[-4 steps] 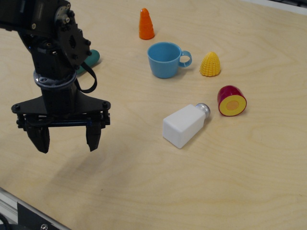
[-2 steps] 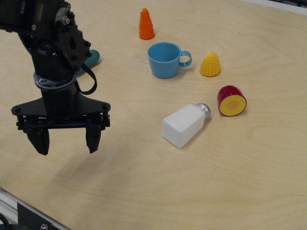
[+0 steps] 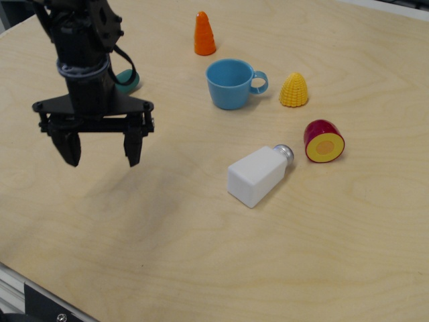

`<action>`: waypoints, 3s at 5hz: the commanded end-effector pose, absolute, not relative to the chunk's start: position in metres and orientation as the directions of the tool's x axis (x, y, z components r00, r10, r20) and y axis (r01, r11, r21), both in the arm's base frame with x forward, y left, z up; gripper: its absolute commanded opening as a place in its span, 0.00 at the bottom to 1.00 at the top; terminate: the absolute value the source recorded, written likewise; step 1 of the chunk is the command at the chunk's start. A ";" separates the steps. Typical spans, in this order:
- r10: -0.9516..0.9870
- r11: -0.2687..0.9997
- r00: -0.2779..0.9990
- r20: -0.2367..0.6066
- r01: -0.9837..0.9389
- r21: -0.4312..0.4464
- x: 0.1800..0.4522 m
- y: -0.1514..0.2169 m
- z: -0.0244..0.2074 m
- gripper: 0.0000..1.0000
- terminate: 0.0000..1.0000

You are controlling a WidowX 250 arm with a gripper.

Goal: Put cucumber in cup

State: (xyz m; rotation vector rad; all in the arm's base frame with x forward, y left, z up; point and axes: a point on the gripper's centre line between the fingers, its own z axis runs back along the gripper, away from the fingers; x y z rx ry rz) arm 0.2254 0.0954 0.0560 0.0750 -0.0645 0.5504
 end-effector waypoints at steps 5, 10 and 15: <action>0.194 0.977 0.953 0.234 -0.210 0.041 0.359 0.187 0.063 1.00 0.00; 0.163 0.984 0.965 0.204 -0.173 0.031 0.383 0.184 0.036 0.00 0.00; 0.349 0.903 0.810 0.471 -0.426 0.062 0.377 0.115 0.146 0.00 0.00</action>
